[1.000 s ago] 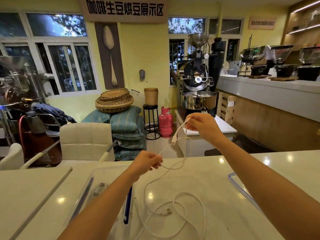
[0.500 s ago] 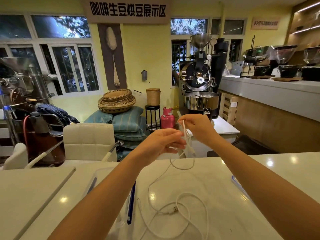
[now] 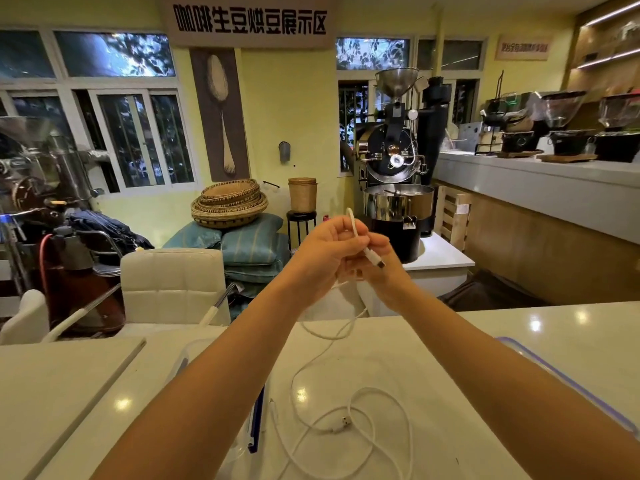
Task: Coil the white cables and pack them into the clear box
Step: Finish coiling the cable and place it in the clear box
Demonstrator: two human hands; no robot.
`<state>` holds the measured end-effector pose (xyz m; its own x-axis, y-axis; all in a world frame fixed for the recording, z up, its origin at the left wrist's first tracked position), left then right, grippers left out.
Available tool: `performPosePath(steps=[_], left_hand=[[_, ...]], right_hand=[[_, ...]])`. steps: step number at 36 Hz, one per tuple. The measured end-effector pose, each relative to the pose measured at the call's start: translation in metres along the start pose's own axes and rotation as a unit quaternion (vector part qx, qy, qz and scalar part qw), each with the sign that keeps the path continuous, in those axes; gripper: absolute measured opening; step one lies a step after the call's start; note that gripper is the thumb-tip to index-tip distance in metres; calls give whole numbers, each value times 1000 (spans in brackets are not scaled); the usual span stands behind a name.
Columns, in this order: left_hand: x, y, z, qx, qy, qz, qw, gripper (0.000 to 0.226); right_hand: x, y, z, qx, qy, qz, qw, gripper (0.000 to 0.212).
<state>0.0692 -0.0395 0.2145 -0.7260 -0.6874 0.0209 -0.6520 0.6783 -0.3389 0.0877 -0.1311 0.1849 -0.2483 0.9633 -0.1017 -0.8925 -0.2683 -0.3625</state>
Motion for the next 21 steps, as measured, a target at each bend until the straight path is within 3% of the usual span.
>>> performPosePath(steps=[2, 4, 12, 15, 21], left_hand=[[-5, -6, -3, 17, 0, -22, 1000, 20], [-14, -11, -5, 35, -14, -46, 998, 20], [-47, -17, -4, 46, -230, -149, 961, 29], [-61, -15, -3, 43, -298, -160, 940, 31], [-77, -7, 4, 10, -395, -157, 905, 34]], right_hand=[[8, 0, -8, 37, -7, 9, 999, 18], [14, 2, -14, 80, 53, 35, 995, 18], [24, 6, -20, 175, 140, 122, 967, 25], [26, 14, -19, 194, 183, 179, 947, 26], [15, 20, -7, 215, 184, 219, 934, 25]])
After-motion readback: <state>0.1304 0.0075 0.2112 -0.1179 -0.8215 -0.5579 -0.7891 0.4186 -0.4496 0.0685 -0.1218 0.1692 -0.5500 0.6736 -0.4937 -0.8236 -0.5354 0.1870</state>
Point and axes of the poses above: each hand's wrist, its own y-axis away from the middle knuckle, its own x-axis out of the palm, z = x × y, the point moved 3 cm from there along -y, towards the middle knuckle, and after that the axes turned 13 degrees about z, right-handed, at the moved point
